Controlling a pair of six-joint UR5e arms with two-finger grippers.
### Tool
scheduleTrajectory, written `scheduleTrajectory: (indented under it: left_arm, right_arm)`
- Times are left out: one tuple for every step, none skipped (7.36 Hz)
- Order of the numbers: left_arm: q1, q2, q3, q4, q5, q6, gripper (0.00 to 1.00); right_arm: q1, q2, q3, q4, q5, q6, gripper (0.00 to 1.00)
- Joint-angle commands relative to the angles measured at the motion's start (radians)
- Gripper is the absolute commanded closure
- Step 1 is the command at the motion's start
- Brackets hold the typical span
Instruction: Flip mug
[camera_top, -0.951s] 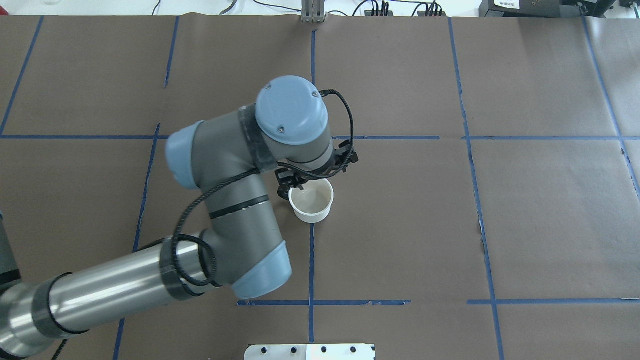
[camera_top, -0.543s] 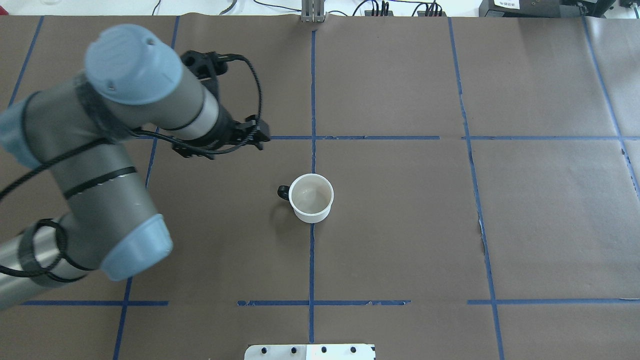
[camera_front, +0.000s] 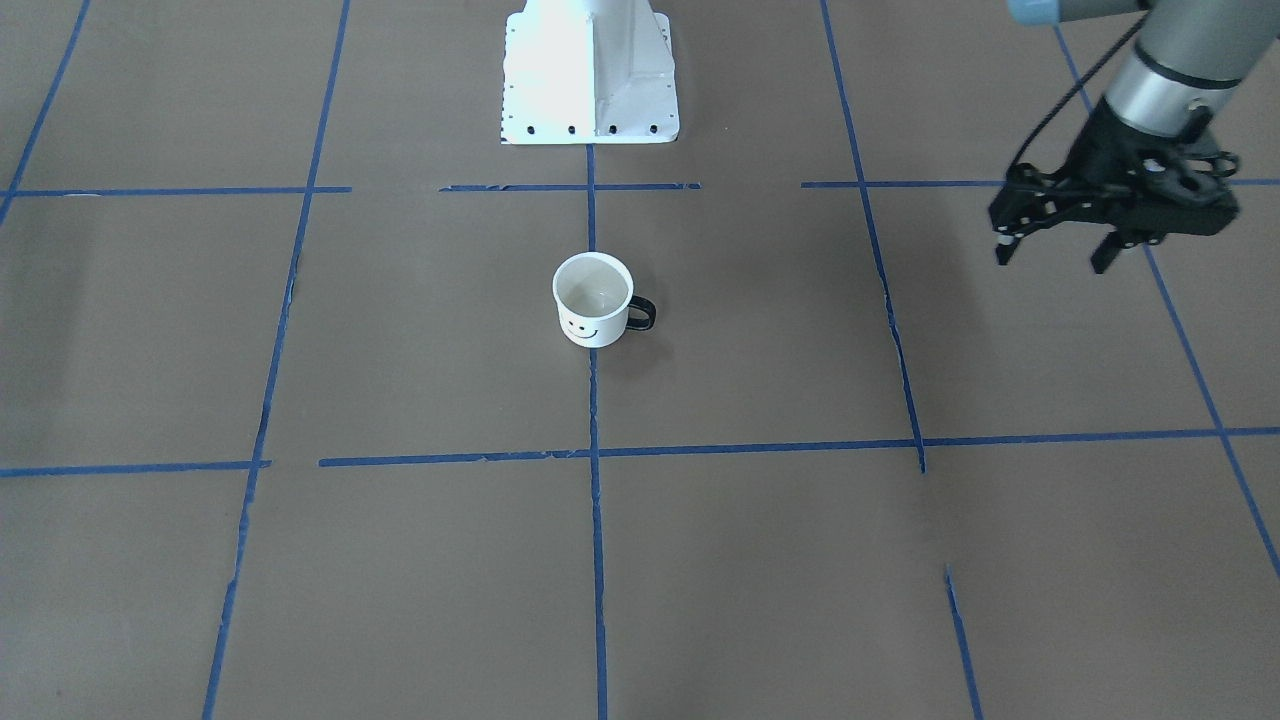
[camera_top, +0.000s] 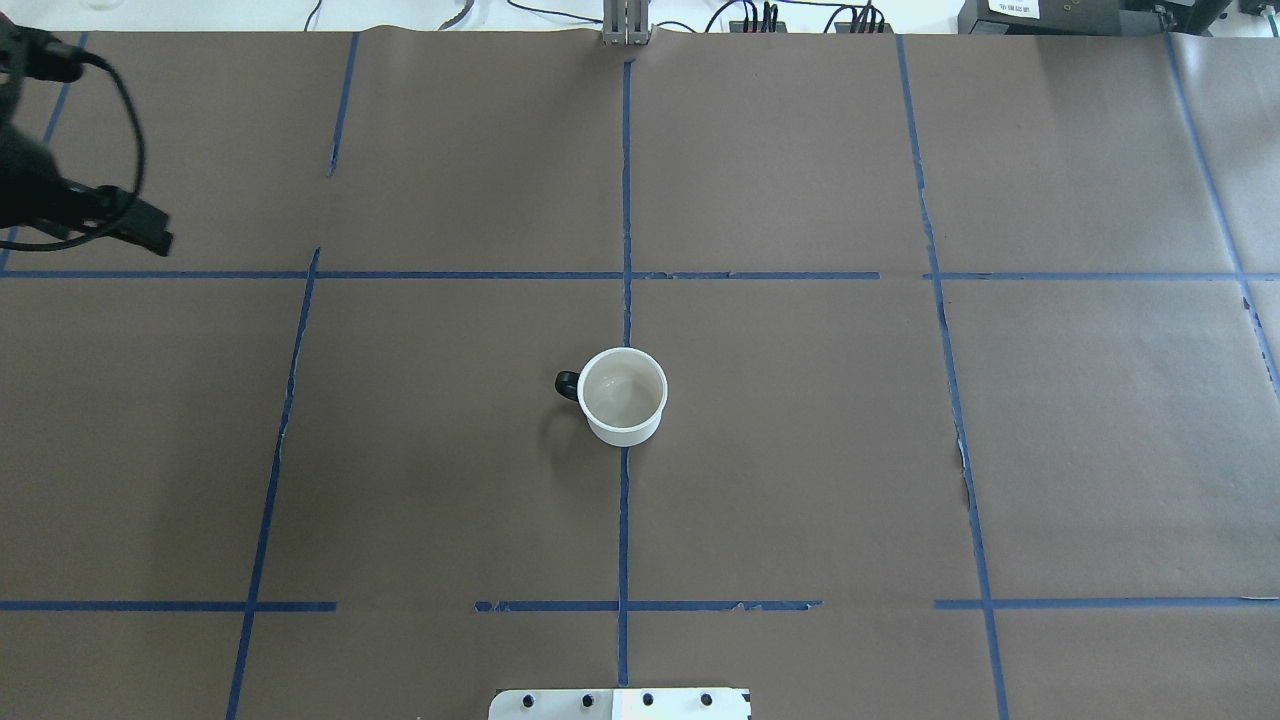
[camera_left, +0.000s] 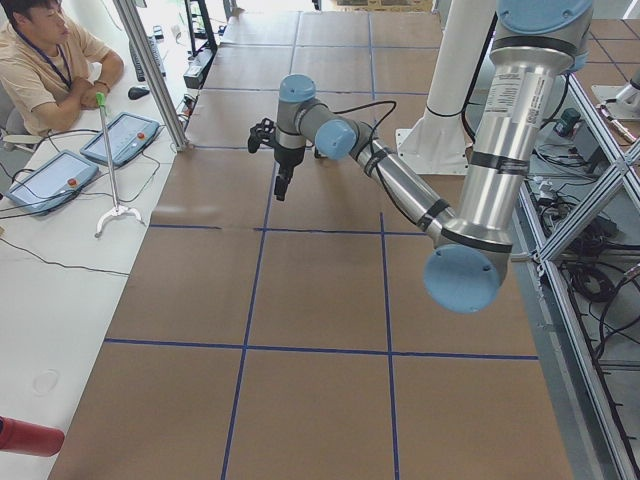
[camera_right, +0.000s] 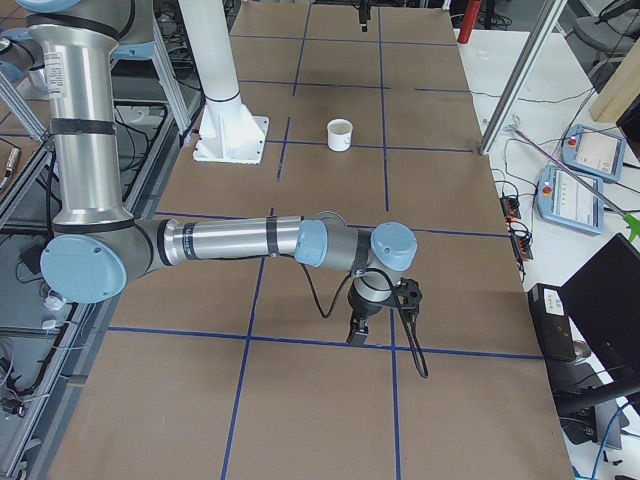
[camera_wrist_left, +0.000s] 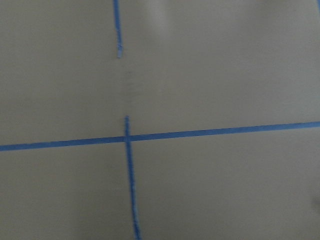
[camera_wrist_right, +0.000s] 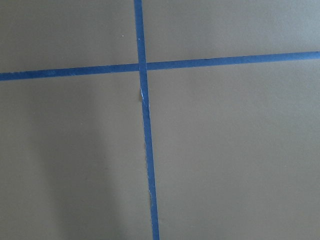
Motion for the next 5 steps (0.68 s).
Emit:
scheduleTrajectory:
  left_arm:
    - [-0.249,0.199,0.166,-0.142,-0.09,0.403,0.0]
    - [-0.312,0.245,0.286,-0.241,-0.101,0.46,0.0]
    - [-0.395,0.28,0.369,-0.312,-0.133,0.465,0.0]
    - [-0.423,0.284,0.403,-0.351,-0.166,0.473,0.0]
    - [-0.426,0.307,0.396,-0.352,-0.199,0.473,0.0]
  right_arm:
    - [0.0,0.0,0.0,0.0,0.0,0.0,0.0]
    - [0.0,0.0,-0.002,0.0,0.0,0.0,0.0]
    - [0.0,0.0,0.0,0.0,0.0,0.0,0.0]
    - [0.0,0.0,0.0,0.0,0.0,0.0,0.0]
    - [0.0,0.0,0.0,0.0,0.0,0.0,0.0]
